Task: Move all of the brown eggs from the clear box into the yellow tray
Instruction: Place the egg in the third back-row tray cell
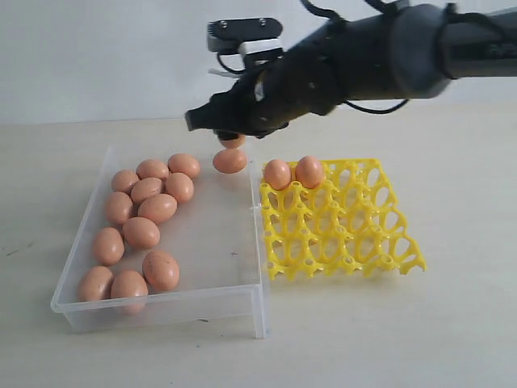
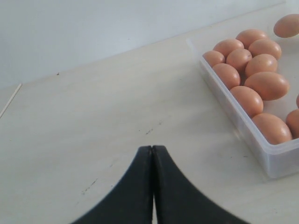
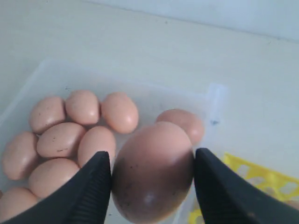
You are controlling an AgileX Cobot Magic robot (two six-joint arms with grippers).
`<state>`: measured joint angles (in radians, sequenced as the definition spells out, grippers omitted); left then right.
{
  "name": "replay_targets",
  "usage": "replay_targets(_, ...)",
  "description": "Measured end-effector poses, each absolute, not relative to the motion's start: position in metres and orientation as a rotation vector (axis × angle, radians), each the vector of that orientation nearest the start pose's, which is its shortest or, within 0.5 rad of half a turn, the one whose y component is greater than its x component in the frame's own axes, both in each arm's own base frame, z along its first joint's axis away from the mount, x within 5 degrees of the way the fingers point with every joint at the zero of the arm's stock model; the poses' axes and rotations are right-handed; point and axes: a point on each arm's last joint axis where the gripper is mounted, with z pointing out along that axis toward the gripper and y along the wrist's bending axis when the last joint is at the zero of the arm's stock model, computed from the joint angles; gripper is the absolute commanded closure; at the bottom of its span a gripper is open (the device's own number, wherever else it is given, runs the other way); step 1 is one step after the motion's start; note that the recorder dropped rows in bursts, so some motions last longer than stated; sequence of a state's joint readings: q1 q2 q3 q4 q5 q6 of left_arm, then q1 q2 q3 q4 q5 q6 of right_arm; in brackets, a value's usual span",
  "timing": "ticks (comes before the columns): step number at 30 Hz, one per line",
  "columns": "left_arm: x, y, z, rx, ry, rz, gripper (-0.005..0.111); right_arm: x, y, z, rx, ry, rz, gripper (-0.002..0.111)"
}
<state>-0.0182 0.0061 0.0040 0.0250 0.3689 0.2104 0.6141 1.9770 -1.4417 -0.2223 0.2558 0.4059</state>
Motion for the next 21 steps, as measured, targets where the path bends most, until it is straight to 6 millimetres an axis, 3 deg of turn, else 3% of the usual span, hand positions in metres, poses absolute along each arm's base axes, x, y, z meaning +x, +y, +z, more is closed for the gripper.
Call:
replay_targets(4, 0.053, 0.0, 0.178, 0.228, 1.851, 0.158, 0.107, 0.361, 0.213, 0.223, -0.48, 2.155, 0.326, 0.108)
replay_targets(10, 0.053, 0.0, 0.178, 0.228, 1.851, 0.158, 0.107, 0.352, 0.155, 0.204, -0.456, 2.095, 0.266, 0.108)
replay_targets(21, 0.053, 0.0, 0.178, 0.228, 1.851, 0.158, 0.107, 0.374, 0.116, 0.158, -0.31, 2.065, 0.244, 0.108)
